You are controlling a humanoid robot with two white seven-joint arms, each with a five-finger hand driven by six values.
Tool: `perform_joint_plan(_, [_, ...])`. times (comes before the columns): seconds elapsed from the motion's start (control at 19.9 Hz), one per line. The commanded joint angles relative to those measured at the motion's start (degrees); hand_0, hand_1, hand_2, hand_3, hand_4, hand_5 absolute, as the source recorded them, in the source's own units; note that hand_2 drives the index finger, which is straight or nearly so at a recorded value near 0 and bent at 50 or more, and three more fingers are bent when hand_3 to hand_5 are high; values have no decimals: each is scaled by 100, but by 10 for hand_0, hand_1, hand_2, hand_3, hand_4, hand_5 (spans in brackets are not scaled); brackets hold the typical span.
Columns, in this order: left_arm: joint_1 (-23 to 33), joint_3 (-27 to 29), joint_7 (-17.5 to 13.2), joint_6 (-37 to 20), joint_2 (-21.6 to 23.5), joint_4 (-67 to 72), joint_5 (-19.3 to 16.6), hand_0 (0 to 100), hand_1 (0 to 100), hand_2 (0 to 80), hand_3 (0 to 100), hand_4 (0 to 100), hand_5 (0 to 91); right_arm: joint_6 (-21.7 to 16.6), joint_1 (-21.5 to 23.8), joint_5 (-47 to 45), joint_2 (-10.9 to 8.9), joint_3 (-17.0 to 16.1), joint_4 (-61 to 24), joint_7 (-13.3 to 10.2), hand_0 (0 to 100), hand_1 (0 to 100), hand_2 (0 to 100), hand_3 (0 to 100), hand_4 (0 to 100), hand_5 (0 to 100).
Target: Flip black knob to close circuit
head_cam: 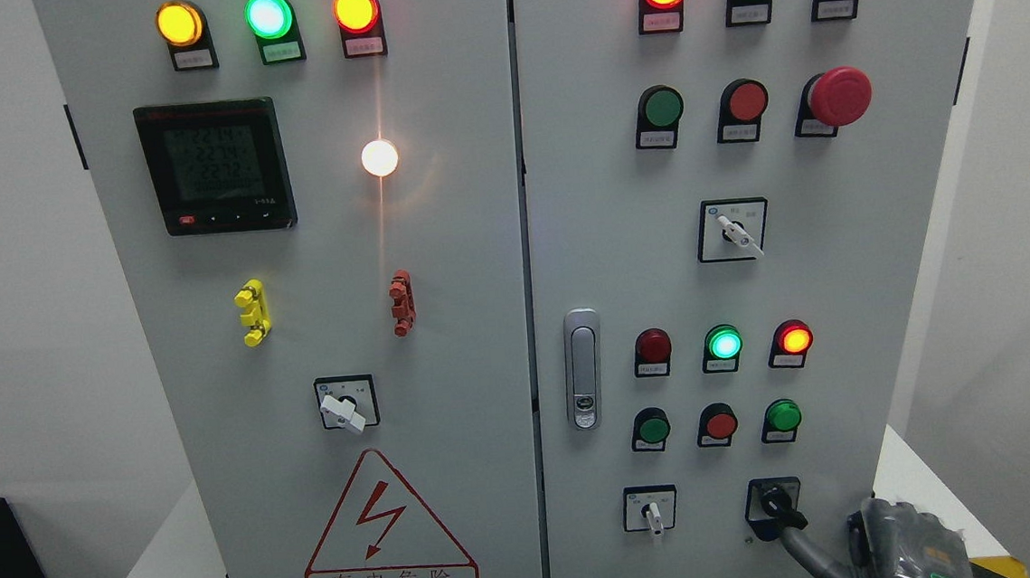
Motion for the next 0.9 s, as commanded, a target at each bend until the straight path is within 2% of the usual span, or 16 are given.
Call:
perform_joint_plan(0.0, [0,2,-5,-5,0,-3,0,120,556,0,0,0,0,-22,53,-50,-18,86,-135,-122,0,0,888,1000,963,964])
perform_joint_plan(0.3, [0,2,-5,-5,0,-3,-1,120,556,0,0,0,0,-14,106,-59,-27,385,-144,-236,0,0,890,1000,964,969])
perform_joint_plan(0.65, [0,-7,-5,-5,0,-3,-1,120,556,0,0,0,0,-5,229,-59,-97,736,-144,-254,0,0,889,1000,965,970])
perform_joint_plan(0.85, [0,2,-5,-5,0,5,-1,120,556,0,0,0,0,-5,264,-59,-88,947,-196,-403,0,0,888,1000,966,970])
